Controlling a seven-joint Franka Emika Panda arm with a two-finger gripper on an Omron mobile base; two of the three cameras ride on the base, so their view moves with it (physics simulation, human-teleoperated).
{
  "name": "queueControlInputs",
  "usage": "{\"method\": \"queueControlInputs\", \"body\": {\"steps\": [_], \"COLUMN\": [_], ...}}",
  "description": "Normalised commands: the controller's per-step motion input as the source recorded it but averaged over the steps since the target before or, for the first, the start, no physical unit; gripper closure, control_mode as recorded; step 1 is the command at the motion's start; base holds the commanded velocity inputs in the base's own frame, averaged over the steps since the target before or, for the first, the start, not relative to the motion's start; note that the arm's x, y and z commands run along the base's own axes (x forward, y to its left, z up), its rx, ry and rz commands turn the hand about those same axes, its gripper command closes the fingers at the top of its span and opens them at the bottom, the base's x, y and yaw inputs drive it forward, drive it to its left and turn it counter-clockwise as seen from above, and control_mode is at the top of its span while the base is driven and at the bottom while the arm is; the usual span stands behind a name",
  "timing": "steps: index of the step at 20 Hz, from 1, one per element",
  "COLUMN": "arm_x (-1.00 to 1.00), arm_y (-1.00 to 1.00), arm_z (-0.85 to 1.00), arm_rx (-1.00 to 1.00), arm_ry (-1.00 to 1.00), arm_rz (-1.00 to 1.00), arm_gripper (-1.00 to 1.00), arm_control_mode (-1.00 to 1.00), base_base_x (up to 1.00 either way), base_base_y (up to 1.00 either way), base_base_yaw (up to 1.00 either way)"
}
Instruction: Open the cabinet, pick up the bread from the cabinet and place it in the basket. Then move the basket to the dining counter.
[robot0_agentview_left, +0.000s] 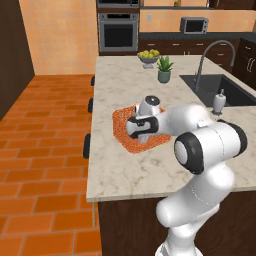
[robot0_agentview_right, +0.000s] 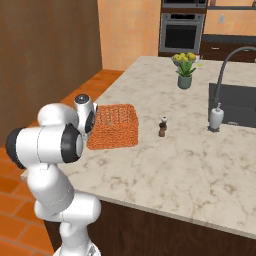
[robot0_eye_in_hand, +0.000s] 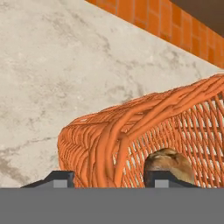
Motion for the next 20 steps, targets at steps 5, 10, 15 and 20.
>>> {"method": "queueControlInputs", "body": {"steps": [5, 10, 15, 20], "arm_x": [-0.24, -0.86, -1.0, -1.0], "arm_y": [0.0, -0.08, -0.21, -0.32], "arm_z": [0.76, 0.46, 0.15, 0.01], "arm_rx": [0.0, 0.02, 0.15, 0.16], "arm_ry": [-0.05, 0.0, 0.0, 0.0], "arm_rz": [-0.05, -0.24, -0.5, -0.48], "arm_gripper": [-1.0, -1.0, -1.0, -1.0], "arm_control_mode": [-1.0, -1.0, -1.0, -1.0], "base_base_x": [0.0, 0.0, 0.0, 0.0], "base_base_y": [0.0, 0.0, 0.0, 0.0], "base_base_yaw": [0.0, 0.0, 0.0, 0.0]}}
